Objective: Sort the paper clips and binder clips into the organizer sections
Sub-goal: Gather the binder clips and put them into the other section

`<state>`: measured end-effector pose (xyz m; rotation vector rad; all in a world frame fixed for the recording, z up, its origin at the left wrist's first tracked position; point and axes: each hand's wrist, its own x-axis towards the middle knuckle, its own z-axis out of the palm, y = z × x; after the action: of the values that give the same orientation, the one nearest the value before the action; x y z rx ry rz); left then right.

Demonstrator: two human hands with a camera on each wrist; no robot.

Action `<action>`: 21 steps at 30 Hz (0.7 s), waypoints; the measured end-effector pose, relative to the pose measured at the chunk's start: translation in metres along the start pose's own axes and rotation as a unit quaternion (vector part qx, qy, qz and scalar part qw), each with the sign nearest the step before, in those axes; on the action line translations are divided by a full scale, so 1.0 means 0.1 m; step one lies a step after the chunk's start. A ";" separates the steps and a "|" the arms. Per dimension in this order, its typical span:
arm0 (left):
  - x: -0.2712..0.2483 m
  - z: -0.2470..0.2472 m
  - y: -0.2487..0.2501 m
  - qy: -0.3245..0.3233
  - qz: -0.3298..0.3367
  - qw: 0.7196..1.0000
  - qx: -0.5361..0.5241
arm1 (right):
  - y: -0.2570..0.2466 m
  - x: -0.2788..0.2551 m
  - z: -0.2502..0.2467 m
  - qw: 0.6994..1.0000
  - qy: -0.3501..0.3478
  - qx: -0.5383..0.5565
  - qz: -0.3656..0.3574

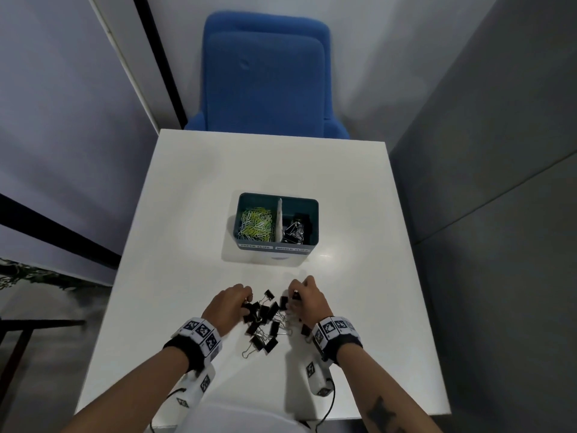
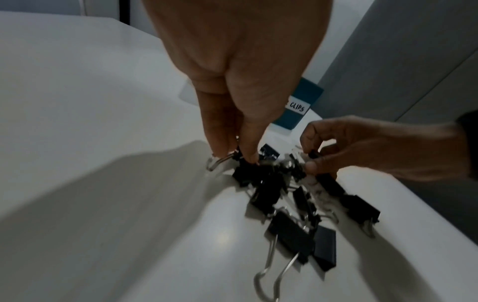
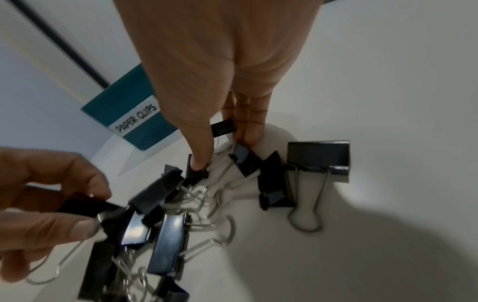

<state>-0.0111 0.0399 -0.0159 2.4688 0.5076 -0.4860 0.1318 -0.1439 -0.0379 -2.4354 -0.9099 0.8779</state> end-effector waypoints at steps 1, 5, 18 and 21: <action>0.00 -0.05 0.03 0.010 0.004 1.000 0.006 | 0.02 -0.03 -0.01 1.000 0.015 0.012 -0.009; 0.00 -0.34 0.27 0.093 0.054 0.994 0.015 | 0.07 -0.16 -0.07 0.998 0.062 -0.002 -0.002; 0.68 -1.20 1.17 0.240 0.094 0.959 -0.120 | -0.40 -0.13 -0.93 0.963 0.258 0.069 -0.034; 0.61 -1.05 0.99 0.234 0.099 0.964 -0.080 | -0.57 0.01 -1.26 0.950 0.271 0.137 -0.072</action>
<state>0.1097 0.0411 0.0829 2.4377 0.4529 0.2194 0.1918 -0.1197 0.0840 -2.1613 -0.6889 0.2327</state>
